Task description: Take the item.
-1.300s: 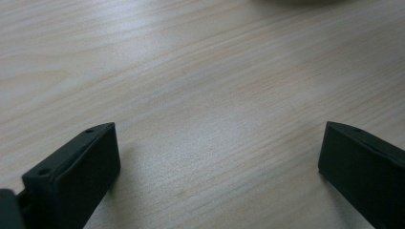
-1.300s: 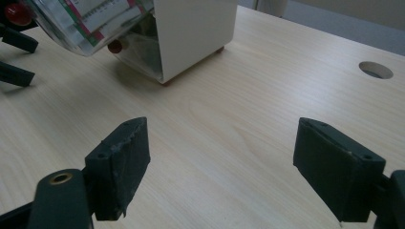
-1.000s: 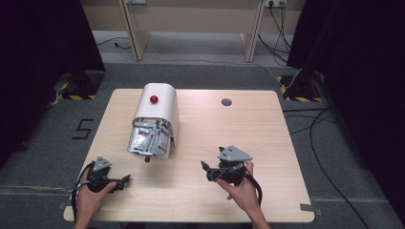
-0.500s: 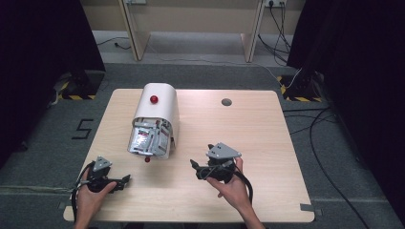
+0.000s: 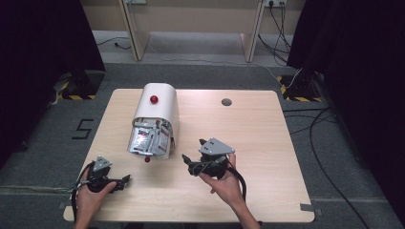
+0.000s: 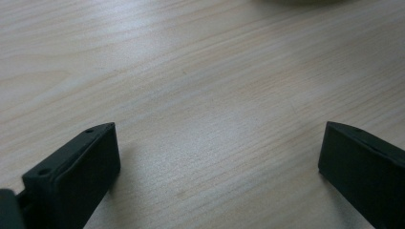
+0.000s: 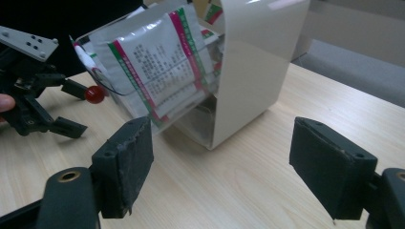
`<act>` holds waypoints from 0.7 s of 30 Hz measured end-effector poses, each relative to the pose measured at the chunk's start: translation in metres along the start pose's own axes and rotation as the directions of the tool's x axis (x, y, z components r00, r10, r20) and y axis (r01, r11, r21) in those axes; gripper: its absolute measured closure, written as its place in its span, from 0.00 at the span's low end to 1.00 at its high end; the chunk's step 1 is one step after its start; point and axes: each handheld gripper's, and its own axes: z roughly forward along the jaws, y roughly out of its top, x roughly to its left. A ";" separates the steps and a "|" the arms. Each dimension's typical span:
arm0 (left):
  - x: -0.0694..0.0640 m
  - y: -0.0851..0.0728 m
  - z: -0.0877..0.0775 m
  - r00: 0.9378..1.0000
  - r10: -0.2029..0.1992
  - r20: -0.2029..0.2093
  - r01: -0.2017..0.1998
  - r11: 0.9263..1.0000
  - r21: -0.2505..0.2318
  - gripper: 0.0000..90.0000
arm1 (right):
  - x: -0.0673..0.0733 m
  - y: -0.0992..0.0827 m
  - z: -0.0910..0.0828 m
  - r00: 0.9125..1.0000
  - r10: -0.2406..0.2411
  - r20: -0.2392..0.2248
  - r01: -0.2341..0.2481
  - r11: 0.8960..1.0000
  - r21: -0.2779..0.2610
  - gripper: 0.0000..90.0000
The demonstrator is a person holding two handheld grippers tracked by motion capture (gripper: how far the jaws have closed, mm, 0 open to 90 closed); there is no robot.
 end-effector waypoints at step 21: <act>0.000 0.000 0.000 1.000 0.000 0.001 0.000 1.000 0.000 0.00 | 0.031 0.029 0.023 0.996 -0.048 -0.069 0.045 0.998 -0.031 0.28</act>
